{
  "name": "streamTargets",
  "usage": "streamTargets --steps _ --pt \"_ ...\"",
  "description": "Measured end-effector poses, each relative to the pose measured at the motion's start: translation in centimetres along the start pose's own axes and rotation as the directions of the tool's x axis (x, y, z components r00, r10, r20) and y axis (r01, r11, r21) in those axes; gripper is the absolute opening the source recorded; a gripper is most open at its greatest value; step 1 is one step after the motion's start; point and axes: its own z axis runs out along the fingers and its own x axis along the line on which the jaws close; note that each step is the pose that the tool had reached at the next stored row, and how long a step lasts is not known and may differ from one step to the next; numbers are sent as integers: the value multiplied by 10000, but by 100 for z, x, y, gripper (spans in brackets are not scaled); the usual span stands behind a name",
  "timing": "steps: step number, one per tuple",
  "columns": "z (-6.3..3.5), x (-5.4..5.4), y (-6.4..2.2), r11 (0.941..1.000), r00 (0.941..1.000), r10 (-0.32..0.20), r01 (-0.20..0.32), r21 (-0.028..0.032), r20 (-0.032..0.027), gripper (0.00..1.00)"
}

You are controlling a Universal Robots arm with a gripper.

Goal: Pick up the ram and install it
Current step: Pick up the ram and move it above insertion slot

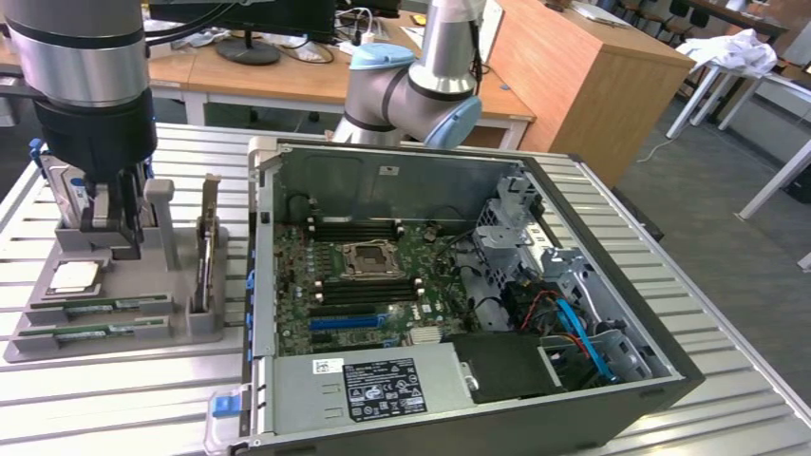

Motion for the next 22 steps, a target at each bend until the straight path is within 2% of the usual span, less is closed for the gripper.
streamTargets --steps 22 --pt "55 1 -3 10000 10000 -1 1 0 0 30"
